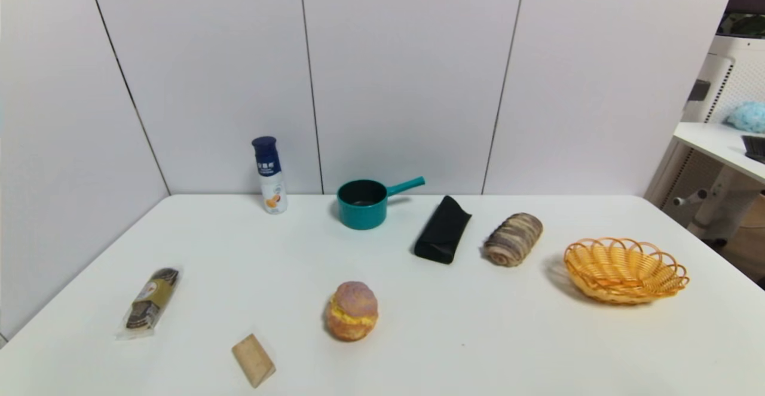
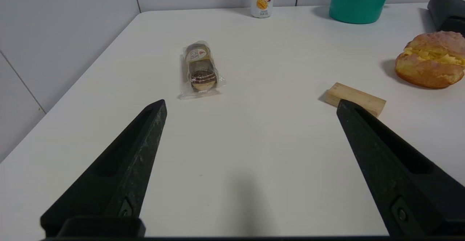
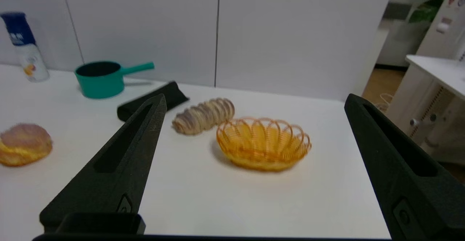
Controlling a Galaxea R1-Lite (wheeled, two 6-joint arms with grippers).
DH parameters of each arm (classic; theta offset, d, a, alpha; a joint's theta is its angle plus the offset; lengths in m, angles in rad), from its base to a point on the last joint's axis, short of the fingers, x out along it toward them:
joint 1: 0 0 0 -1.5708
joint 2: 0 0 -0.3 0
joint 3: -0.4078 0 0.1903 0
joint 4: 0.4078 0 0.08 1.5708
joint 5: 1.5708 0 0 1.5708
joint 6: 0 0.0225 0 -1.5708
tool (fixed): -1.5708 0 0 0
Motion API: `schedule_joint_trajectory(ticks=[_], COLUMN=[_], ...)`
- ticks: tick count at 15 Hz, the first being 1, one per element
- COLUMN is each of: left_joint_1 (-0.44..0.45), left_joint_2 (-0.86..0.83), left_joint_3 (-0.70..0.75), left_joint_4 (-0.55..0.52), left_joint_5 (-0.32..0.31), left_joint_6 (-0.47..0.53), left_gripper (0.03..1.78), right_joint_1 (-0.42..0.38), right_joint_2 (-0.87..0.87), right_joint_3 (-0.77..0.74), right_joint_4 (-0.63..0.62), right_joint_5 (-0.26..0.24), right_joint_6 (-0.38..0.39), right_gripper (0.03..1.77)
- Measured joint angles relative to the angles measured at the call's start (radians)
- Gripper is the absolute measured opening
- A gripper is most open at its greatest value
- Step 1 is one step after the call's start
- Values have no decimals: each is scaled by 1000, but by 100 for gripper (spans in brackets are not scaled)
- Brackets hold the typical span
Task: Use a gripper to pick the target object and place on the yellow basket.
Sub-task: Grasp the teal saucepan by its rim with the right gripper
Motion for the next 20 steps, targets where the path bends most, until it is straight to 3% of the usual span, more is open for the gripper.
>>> schedule_joint_trajectory(ticks=[10, 12, 15, 18, 20], left_joint_1=[0, 0, 0, 0, 0], left_joint_2=[0, 0, 0, 0, 0], left_joint_3=[0, 0, 0, 0, 0], left_joint_4=[0, 0, 0, 0, 0], left_joint_5=[0, 0, 0, 0, 0], left_joint_6=[0, 0, 0, 0, 0], left_gripper=[169, 169, 169, 169, 169], right_joint_1=[284, 324, 369, 402, 419], right_joint_2=[835, 1020, 1304, 1540, 1654], right_joint_3=[-886, -1060, -1278, -1369, -1390], right_joint_4=[-13, -12, -17, -82, -101], right_joint_5=[17, 56, 162, 273, 307], right_joint_6=[1, 2, 1, -6, -5], right_gripper=[169, 169, 169, 169, 169])
